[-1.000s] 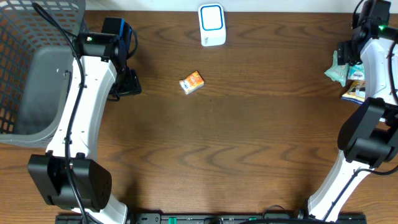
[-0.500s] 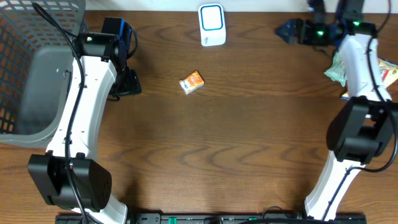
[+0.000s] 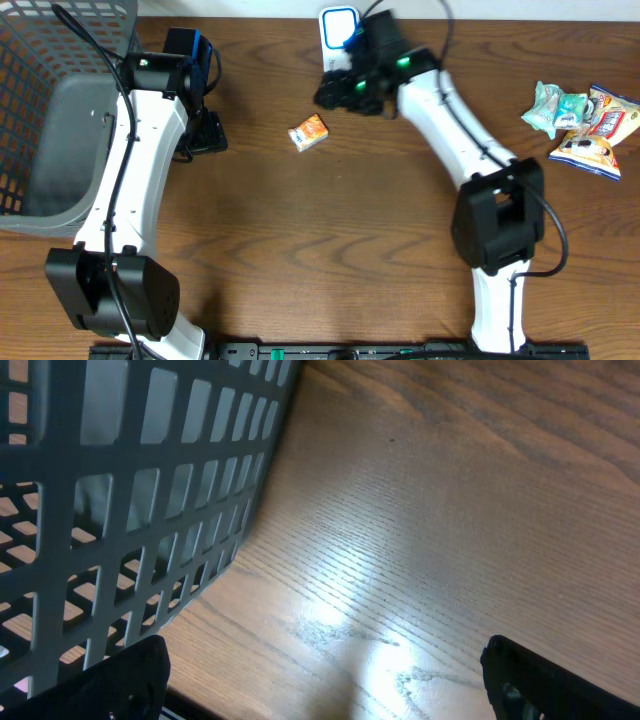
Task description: Scan the item barcode
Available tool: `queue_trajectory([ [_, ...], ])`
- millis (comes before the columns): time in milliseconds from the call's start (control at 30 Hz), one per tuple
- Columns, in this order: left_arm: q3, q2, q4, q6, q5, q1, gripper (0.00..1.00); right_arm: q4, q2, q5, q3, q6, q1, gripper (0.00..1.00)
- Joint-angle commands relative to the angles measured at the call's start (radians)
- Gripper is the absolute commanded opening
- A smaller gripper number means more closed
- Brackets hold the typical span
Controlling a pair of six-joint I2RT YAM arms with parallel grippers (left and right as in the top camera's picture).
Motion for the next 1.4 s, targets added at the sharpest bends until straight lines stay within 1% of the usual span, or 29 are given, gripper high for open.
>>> queue_trajectory([
  [0, -0.004, -0.002, -0.003, 0.013, -0.020, 0.003, 0.98, 0.003, -0.006, 0.262, -0.034, 0.333, 0.072, 0.71],
  [67, -0.004, -0.002, -0.003, 0.013, -0.020, 0.003, 0.98, 0.020, -0.006, 0.296, -0.056, 0.404, 0.100, 0.69],
  [200, -0.004, -0.002, -0.003, 0.013, -0.020, 0.003, 0.98, 0.089, -0.001, 0.306, -0.115, 0.486, 0.126, 0.63],
  [333, -0.004, -0.002, -0.003, 0.013, -0.020, 0.003, 0.98, 0.182, 0.014, 0.292, -0.168, 0.493, 0.141, 0.58],
  [400, -0.004, -0.001, -0.003, 0.013, -0.020, 0.003, 0.97, 0.244, 0.024, 0.291, -0.202, 0.496, 0.148, 0.58],
  [600, -0.004, -0.001, -0.003, 0.013, -0.020, 0.003, 0.98, 0.353, 0.027, 0.291, -0.282, 0.533, 0.150, 0.58],
  [767, -0.004, -0.001, -0.003, 0.013, -0.020, 0.003, 0.98, 0.449, 0.028, 0.290, -0.355, 0.560, 0.150, 0.56],
  [1067, -0.004, -0.001, -0.003, 0.013, -0.020, 0.003, 0.98, 0.469, 0.074, 0.259, -0.380, 0.560, 0.155, 0.56],
  [1233, -0.004, -0.001, -0.003, 0.013, -0.020, 0.003, 0.98, 0.401, 0.084, 0.241, -0.380, 0.557, 0.150, 0.53],
  [1367, -0.004, -0.001, -0.003, 0.013, -0.020, 0.003, 0.98, 0.381, 0.080, 0.216, -0.378, 0.484, 0.137, 0.53],
])
